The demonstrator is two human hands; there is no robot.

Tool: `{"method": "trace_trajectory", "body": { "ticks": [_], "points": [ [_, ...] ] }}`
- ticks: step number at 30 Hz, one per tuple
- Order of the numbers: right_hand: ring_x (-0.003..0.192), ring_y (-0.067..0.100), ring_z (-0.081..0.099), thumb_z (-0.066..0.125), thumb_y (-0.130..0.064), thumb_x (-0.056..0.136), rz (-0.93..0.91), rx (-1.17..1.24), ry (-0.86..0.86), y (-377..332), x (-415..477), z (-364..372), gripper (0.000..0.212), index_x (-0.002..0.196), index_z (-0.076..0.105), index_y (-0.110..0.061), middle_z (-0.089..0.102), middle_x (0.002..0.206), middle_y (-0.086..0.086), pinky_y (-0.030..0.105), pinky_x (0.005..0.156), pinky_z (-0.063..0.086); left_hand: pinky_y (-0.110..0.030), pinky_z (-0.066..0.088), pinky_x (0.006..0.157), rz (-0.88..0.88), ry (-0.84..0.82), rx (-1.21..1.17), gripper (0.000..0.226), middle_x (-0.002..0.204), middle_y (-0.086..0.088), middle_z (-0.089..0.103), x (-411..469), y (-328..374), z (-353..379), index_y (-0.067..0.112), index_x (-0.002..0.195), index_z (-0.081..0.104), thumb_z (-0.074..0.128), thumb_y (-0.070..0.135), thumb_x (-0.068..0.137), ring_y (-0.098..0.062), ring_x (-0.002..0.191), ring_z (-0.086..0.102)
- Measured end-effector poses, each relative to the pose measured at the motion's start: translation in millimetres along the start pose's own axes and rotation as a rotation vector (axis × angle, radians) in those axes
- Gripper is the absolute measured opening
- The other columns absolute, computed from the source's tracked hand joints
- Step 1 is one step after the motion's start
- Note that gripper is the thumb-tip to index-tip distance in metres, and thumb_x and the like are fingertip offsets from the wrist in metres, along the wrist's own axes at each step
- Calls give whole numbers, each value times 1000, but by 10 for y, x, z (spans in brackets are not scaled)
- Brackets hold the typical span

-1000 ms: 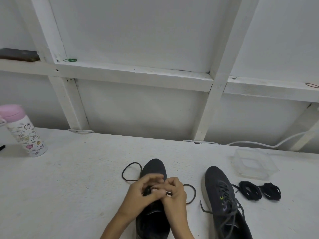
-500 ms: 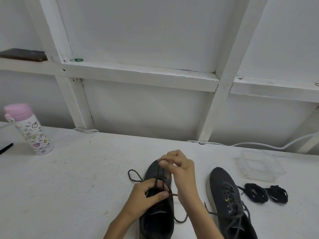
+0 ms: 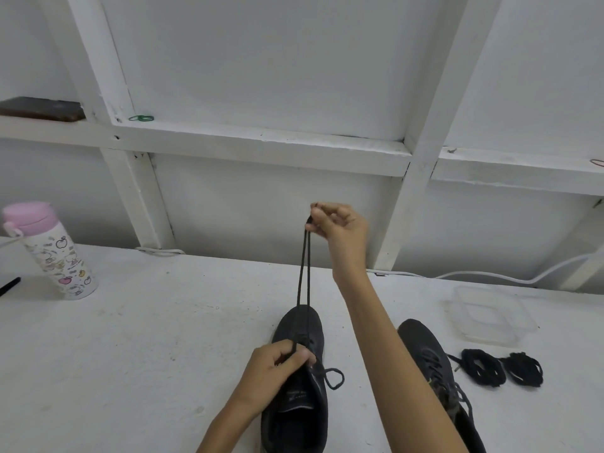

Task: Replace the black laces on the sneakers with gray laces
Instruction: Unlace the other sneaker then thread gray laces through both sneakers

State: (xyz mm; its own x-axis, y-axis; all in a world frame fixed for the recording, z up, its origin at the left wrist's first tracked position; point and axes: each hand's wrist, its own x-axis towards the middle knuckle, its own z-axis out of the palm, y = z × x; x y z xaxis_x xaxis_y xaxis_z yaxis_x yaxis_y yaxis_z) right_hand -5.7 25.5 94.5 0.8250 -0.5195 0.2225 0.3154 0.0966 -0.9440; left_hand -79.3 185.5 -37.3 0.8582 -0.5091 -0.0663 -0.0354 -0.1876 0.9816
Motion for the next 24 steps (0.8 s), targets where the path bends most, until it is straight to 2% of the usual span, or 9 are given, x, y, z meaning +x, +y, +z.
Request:
{"method": "trace_trajectory", "body": {
  "ticks": [2,3,5,8,11,13,17,21,24],
  "points": [
    [70,16,67,68,2,85,111,-256,-91,204,-56,-169,38,122,61,0,61,115,11,31,69,59,-18,49,85,-7,18,-4,20,87,5,75,0,10,22,19,81,77,61,22,93,-7,90,69],
    [69,16,65,71,-5,86,176,-404,-150,261,-107,-291,39,124,61,-1,62,112,10,29,63,58,-19,49,85,-10,26,-13,20,87,5,75,-2,7,30,20,80,77,61,22,93,-7,90,69],
    [57,15,61,72,-27,87,320,-680,-361,297,-259,-552,29,103,70,-3,69,90,7,25,50,50,-21,49,87,-15,36,-36,19,88,4,75,-6,-11,39,19,81,77,62,22,93,-8,91,69],
    [52,11,58,67,-47,87,548,-877,-725,339,-576,-788,38,79,73,-10,68,72,-1,18,46,41,-25,50,89,-20,54,-37,18,89,4,75,5,-37,42,23,82,77,62,23,92,-8,91,69],
    [52,6,50,74,-41,83,510,-712,-614,447,-850,-784,32,74,74,-10,65,68,3,16,46,33,-28,52,91,-27,59,-20,16,89,6,76,13,-42,57,23,86,77,62,22,92,-7,90,69],
    [53,4,50,76,-30,82,454,-569,-519,492,-954,-726,23,82,78,-7,65,66,7,13,49,35,-30,52,91,-18,61,9,15,89,7,76,12,-55,64,23,87,77,63,21,92,-7,90,70],
    [49,10,54,78,-14,80,435,-526,-520,528,-1000,-615,7,77,78,-7,64,57,4,20,52,42,-33,53,90,-1,48,3,15,91,5,76,4,-60,74,26,91,77,63,20,93,-11,92,70],
    [45,20,53,75,-4,79,388,-517,-479,493,-934,-578,15,65,72,-9,62,55,15,22,45,40,-32,52,85,-4,55,-7,12,87,1,75,12,-50,55,23,87,77,66,26,90,-14,88,70],
    [42,18,47,73,1,79,381,-395,-448,387,-858,-537,15,66,71,-5,57,49,12,23,44,39,-23,51,75,11,64,22,7,84,4,75,27,-33,48,21,86,76,71,25,86,-9,82,69]
  ]
}}
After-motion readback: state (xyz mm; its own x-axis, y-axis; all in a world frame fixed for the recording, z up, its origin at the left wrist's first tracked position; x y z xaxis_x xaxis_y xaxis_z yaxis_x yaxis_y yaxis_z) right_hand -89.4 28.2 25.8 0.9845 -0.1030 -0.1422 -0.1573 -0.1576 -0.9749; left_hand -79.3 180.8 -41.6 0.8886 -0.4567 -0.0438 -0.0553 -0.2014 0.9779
